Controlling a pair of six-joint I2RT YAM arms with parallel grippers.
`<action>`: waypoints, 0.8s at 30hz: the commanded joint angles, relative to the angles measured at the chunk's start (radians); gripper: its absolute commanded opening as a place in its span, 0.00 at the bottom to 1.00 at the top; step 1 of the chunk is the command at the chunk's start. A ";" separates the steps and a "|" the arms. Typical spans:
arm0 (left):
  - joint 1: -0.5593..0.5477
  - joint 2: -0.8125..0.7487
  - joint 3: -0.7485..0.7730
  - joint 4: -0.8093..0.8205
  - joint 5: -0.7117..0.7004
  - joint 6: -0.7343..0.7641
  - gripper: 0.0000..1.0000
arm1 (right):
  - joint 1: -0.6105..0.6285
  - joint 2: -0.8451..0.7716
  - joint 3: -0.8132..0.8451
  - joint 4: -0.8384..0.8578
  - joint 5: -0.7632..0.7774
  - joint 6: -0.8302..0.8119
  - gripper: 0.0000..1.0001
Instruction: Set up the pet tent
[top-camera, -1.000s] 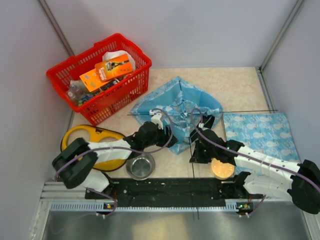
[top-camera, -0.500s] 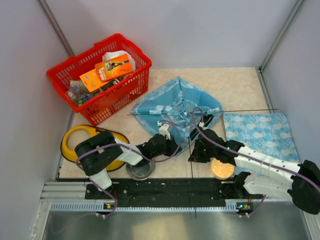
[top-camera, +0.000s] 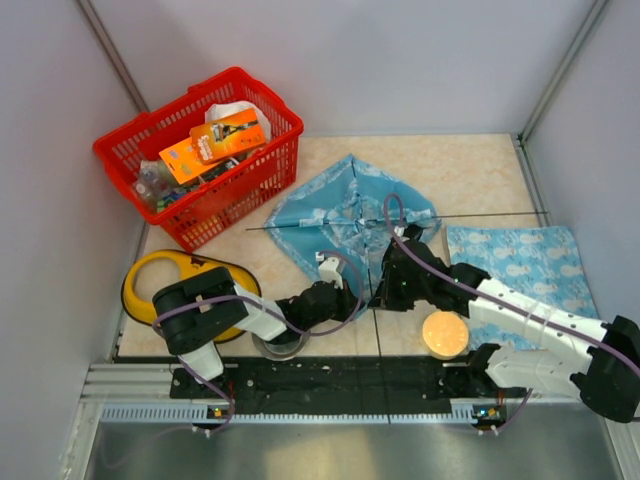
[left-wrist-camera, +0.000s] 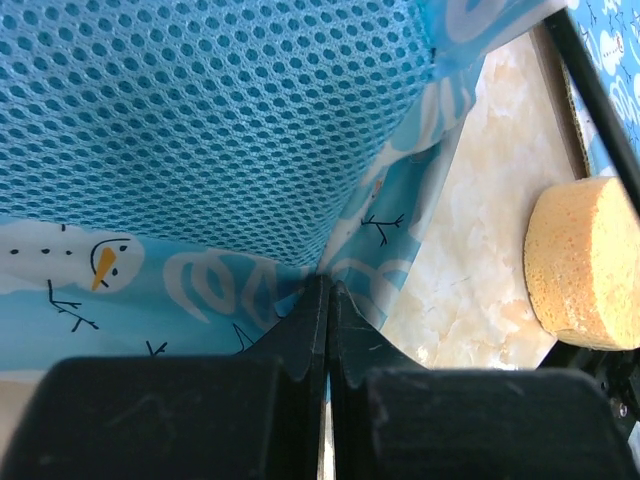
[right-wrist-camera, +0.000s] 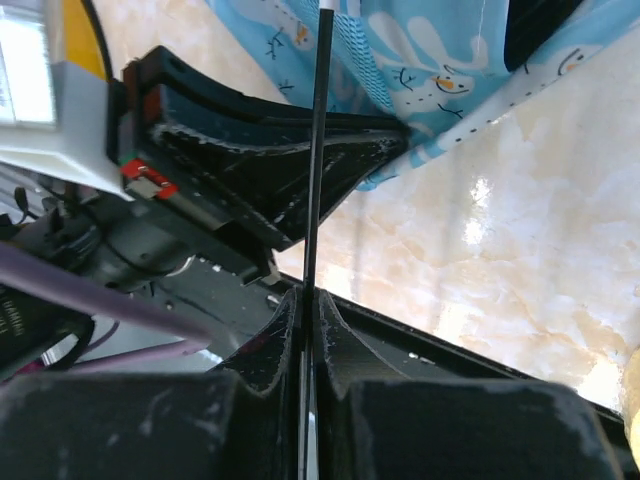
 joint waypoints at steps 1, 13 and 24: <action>-0.012 0.003 -0.018 0.017 -0.029 -0.006 0.00 | -0.006 -0.007 0.093 -0.065 0.014 -0.036 0.00; -0.014 -0.003 -0.008 -0.040 -0.002 -0.009 0.00 | -0.080 0.049 0.041 0.019 0.043 -0.122 0.00; -0.014 -0.080 0.032 -0.144 -0.034 0.017 0.05 | -0.080 0.087 -0.017 0.210 0.189 -0.105 0.00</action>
